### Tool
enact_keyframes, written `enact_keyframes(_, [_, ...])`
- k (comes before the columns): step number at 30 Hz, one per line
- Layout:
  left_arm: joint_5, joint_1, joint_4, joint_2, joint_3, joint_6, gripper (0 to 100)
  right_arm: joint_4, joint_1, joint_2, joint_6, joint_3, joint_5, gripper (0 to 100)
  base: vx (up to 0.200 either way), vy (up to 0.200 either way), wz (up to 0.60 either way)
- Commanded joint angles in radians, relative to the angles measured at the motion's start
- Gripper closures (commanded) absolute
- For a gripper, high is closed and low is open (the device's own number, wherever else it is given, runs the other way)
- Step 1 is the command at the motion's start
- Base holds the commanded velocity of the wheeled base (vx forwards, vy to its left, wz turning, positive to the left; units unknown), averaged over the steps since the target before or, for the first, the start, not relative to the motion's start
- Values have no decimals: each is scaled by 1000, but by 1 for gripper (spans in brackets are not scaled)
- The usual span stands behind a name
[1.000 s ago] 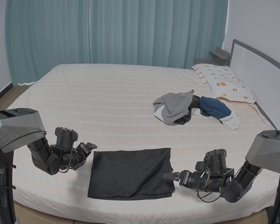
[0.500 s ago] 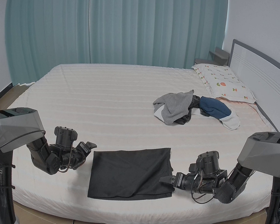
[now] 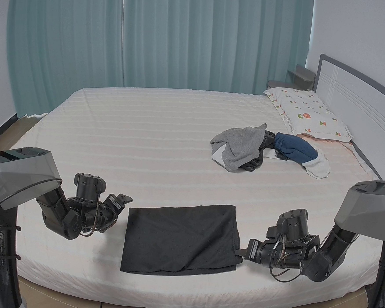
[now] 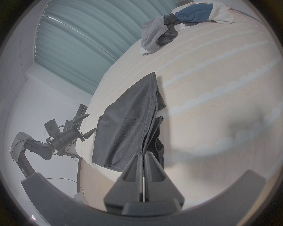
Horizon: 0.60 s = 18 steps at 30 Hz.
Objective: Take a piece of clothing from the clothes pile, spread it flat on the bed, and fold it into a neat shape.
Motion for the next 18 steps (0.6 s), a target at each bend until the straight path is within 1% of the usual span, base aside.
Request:
enact_keyframes(1, [0,0,0,0,-1,0,0,-2,4,-38,1,33,1,100,0,0,0])
enact_keyframes(8, [0,0,0,0,-1,0,0,-3,-1,-38,-7,53,1,100,0,0,0])
enact_keyframes(18, [1,0,0,0,0,0,0,-3,-11,-41,-44,77,1,100,0,0,0])
